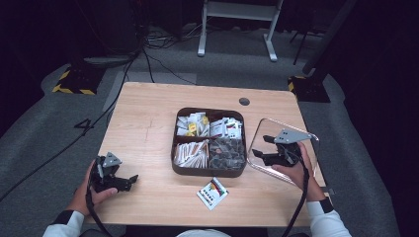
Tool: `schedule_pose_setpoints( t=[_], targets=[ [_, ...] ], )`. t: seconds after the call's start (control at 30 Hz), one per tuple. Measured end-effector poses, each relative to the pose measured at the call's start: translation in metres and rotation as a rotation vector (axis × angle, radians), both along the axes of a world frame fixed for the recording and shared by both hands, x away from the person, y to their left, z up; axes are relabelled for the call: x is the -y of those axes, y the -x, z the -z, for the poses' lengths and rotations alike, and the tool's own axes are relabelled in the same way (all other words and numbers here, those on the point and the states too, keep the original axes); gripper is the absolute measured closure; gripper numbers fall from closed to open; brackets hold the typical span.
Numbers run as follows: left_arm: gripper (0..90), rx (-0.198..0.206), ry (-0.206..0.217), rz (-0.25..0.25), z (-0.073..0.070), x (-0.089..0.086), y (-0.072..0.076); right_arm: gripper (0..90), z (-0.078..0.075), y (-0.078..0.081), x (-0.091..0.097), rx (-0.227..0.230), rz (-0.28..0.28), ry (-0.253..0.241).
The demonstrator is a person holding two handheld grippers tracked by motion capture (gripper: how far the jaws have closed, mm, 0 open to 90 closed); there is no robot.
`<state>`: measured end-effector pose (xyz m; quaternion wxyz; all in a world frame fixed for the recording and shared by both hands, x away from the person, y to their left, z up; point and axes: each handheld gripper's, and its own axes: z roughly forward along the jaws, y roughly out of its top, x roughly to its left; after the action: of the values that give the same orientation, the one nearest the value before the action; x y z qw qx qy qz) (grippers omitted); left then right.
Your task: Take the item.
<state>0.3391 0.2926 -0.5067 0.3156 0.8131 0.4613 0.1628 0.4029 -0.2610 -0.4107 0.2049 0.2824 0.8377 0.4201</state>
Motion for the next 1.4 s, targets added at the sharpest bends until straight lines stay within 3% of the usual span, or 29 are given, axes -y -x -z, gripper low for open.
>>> schedule_pose_setpoints(
  t=[0.57, 1.13, 1.4],
  targets=[
    [0.1, 0.001, -0.001, 0.0, 0.0, 0.0, 0.0, 29.5, 0.016, -0.02, 0.043, -0.039, 0.161, 0.023],
    [0.1, 0.0, 0.0, 0.0, 0.0, 0.0, 0.0, 29.3, 0.042, -0.038, 0.081, -0.143, 0.288, 0.041],
    [0.1, 0.001, -0.001, 0.0, 0.0, 0.0, 0.0, 35.8, 0.059, -0.046, 0.094, -0.161, 0.348, 0.043]
  ],
)
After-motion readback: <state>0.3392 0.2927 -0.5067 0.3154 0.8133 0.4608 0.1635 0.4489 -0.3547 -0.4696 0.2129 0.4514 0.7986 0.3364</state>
